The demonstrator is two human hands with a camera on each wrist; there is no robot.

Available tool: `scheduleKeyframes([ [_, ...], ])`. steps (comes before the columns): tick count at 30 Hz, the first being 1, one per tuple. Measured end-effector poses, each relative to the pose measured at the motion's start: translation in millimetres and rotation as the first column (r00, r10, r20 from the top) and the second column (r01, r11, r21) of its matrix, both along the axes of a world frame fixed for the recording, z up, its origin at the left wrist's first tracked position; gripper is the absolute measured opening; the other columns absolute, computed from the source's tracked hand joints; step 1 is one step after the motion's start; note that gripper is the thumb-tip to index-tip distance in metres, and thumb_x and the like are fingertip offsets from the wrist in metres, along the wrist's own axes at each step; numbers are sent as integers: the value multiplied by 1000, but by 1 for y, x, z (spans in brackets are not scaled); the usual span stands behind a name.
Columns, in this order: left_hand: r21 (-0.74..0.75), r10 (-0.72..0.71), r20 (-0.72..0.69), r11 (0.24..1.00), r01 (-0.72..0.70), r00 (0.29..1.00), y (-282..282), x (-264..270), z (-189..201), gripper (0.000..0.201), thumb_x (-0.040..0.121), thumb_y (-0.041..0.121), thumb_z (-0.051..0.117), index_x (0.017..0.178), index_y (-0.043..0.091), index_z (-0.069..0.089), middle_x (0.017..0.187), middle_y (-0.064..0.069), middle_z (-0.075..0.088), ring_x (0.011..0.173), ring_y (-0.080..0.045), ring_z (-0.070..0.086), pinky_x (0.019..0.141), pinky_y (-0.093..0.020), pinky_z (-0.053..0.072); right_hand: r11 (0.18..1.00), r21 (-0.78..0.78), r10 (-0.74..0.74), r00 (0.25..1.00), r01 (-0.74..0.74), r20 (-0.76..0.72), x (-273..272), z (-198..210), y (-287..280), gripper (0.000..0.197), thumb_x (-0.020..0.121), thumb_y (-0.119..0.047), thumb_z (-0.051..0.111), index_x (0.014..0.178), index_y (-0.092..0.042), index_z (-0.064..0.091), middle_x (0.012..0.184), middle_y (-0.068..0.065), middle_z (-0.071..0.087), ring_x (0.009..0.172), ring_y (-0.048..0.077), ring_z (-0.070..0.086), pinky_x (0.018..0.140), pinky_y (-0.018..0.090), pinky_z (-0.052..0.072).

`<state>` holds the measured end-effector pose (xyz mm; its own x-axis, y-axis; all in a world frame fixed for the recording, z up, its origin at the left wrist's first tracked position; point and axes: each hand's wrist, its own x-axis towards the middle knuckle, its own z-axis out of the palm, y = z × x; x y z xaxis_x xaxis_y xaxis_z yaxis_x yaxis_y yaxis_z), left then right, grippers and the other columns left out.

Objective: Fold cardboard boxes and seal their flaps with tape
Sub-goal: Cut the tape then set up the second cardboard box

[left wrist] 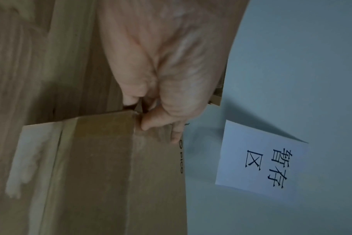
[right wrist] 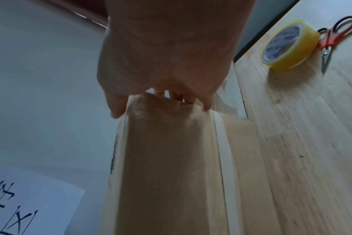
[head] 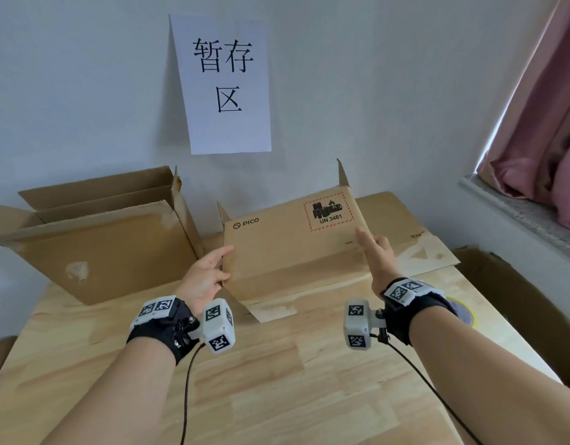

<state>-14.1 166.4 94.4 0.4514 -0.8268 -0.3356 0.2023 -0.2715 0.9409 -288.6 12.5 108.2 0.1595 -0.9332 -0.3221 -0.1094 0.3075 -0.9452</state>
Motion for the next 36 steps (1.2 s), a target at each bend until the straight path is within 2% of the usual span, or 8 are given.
scheduleKeyframes([
  [9,-33,147,127,989,-144,981,-16,0,4,72,79,-30,37,129,22,44,130,8,44,113,-13,50,81,-28,48,991,57,122,990,-119,-65,-1,-5,-14,22,88,1,52,107,-8,49,104,9,60,98,24,57,93,39,49],
  [16,305,133,55,941,-143,990,-17,-27,-24,44,95,2,47,134,19,39,127,-3,50,112,-24,49,88,-41,47,937,268,290,929,-226,-229,-9,-29,2,23,90,-10,59,112,-2,56,109,16,64,74,17,59,55,25,40],
  [20,251,208,56,944,-216,976,-28,-30,-16,53,95,-2,42,145,16,33,146,-3,34,131,-30,38,93,-46,50,960,204,230,955,-192,-187,-12,-31,1,34,88,-22,63,116,-5,51,109,15,67,79,16,62,57,26,42],
  [23,154,294,199,933,-327,935,-38,-30,-3,43,95,2,41,136,16,40,131,-4,49,110,-26,51,84,-40,50,988,128,99,992,-88,-75,-9,-18,-5,44,88,-46,58,118,-17,44,102,4,64,83,14,60,60,27,43],
  [27,-32,304,569,937,-349,764,-49,-27,18,60,90,0,45,145,15,27,149,-9,32,135,-29,34,109,-46,33,996,94,20,982,-2,-190,-7,-12,-16,47,91,-56,45,112,-15,53,99,3,62,100,26,59,92,45,49],
  [31,-37,40,997,998,-42,66,-51,-43,43,69,88,5,51,148,21,21,159,-1,7,147,-23,2,116,-47,7,991,129,9,971,23,-239,-14,-19,-14,38,93,-40,51,110,-7,57,112,13,60,110,32,55,101,47,43],
  [32,42,-42,999,996,82,-6,-53,-48,46,63,89,8,50,146,22,28,158,1,8,147,-22,1,117,-48,6,990,138,17,969,18,-245,-17,-21,-13,37,93,-38,52,115,-8,56,114,13,59,111,32,54,102,47,42],
  [36,581,-620,781,766,275,75,-67,-67,39,72,91,38,56,151,23,18,160,1,-3,147,-20,-2,118,-48,7,986,166,43,953,8,-300,-26,-14,-9,45,91,-46,48,116,-9,54,114,11,58,110,31,54,100,47,44],
])
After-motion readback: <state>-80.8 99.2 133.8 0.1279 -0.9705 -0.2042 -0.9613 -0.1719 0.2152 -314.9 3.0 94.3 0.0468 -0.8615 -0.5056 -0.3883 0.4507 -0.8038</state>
